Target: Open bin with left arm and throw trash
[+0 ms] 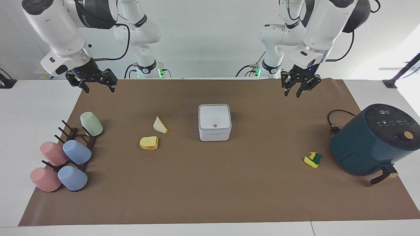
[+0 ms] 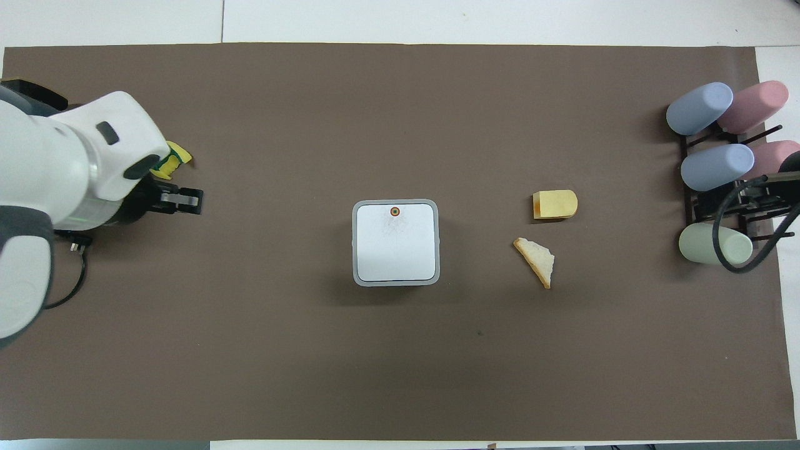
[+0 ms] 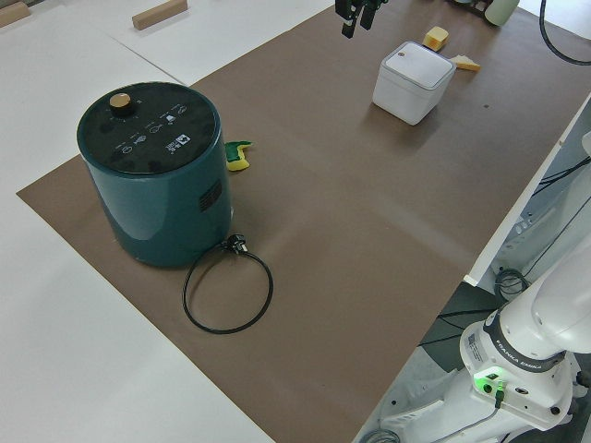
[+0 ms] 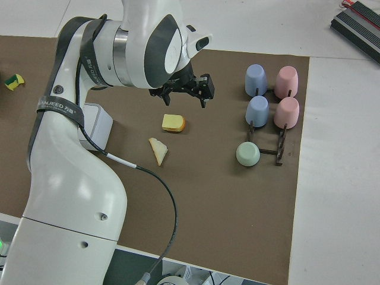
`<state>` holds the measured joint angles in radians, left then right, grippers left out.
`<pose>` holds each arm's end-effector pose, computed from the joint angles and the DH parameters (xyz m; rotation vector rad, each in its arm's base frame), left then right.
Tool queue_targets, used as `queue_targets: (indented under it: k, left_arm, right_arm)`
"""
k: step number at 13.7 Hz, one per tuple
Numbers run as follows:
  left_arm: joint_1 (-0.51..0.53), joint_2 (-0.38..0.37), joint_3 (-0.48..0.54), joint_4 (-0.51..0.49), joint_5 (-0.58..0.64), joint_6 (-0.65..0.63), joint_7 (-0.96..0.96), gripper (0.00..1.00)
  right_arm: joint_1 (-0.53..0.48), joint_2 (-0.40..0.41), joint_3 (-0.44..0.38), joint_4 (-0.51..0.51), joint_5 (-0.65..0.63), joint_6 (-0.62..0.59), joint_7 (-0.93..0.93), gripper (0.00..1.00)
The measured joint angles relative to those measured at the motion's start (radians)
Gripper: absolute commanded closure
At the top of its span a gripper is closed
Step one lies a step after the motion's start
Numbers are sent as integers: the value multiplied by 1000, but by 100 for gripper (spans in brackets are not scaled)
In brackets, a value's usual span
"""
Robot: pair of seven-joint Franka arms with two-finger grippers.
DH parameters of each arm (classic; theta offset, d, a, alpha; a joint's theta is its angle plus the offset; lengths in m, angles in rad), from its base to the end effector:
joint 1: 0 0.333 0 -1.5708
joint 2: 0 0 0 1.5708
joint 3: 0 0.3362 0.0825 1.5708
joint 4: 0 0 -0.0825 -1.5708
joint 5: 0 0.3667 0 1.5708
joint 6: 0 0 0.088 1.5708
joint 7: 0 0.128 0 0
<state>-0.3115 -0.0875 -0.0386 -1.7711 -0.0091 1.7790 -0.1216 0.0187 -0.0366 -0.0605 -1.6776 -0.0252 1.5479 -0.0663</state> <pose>0.4937 -0.1822 0.5968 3.0906 -0.3524 0.1422 0.5169 -0.0254 0.5929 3.1200 0.0394 -0.1472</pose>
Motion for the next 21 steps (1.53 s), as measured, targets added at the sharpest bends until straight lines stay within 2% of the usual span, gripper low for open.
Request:
queue_targets:
  k: [3, 6, 8, 13, 16, 21]
  left_arm:
    - [-129, 14, -3, -39, 0, 120, -138, 100]
    - [-236, 69, -5, -51, 0, 199, -253, 100]
    - [-282, 132, -5, -58, 0, 307, -306, 100]
    - [-329, 283, -5, -59, 0, 531, -336, 100]
    - [-337, 316, -4, -59, 0, 563, -336, 100]
    - [-364, 338, -2, -84, 0, 589, -336, 100]
  right_arm:
    - [5, 0, 4, -7, 2, 32, 0, 0]
    - [34, 0, 25, -80, 19, 178, 0, 0]
    - [67, 10, 29, -156, 22, 280, 5, 0]
    - [204, 79, 34, -333, 26, 562, 51, 0]
    - [262, 98, 37, -432, 26, 663, 65, 0]
    - [269, 93, 37, -567, 26, 798, 23, 0]
